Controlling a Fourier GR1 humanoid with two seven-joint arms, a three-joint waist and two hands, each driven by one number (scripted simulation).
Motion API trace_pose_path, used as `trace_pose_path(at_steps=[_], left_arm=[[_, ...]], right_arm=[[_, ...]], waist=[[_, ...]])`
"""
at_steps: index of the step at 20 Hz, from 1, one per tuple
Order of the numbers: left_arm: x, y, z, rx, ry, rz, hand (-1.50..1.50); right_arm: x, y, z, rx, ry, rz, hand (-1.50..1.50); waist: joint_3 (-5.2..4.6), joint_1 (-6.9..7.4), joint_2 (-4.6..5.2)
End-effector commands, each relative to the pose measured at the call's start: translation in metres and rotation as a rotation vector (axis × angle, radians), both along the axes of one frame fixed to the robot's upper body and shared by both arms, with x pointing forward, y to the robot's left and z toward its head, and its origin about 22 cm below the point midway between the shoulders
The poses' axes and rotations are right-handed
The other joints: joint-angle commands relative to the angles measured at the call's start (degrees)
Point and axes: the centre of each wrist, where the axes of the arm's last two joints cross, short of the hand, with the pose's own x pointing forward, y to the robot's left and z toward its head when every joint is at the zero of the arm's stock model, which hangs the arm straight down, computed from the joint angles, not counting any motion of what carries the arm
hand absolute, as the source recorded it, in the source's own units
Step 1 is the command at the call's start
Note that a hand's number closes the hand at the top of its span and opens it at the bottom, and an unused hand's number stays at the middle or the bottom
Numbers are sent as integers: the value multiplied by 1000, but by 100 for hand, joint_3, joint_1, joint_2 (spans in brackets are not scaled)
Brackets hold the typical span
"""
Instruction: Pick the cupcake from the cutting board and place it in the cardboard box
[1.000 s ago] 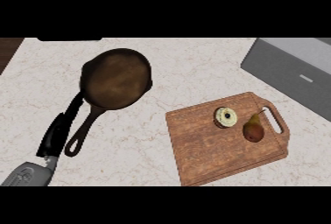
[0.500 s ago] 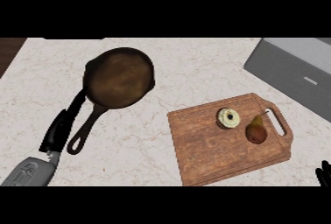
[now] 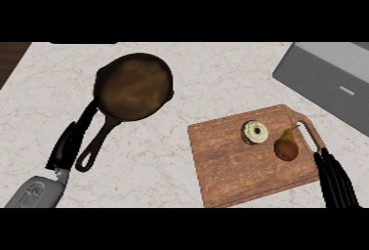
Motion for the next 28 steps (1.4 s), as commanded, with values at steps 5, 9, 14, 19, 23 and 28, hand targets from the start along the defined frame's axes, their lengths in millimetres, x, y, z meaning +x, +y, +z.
trace_pose_path(at_steps=[5,9,14,19,23,28], left_arm=[[14,-4,4,-6,5,19,0],[-1,-5,-10,12,7,16,0],[14,16,0,-9,11,11,0],[5,7,-2,0,-2,13,0],[-6,11,1,12,11,15,0],[-7,-6,1,12,14,6,0]], right_arm=[[42,12,1,14,58,35,-150],[44,4,-30,-36,24,-7,-150],[53,21,-15,-49,-72,1,-150],[53,37,-25,-88,43,2,-150],[91,32,-31,-62,56,7,-150],[97,28,-46,-86,65,-12,-150]], waist=[[4,-15,-3],[5,-19,-5],[3,-33,-4],[3,-24,-7],[4,4,-5],[5,-4,-6]])
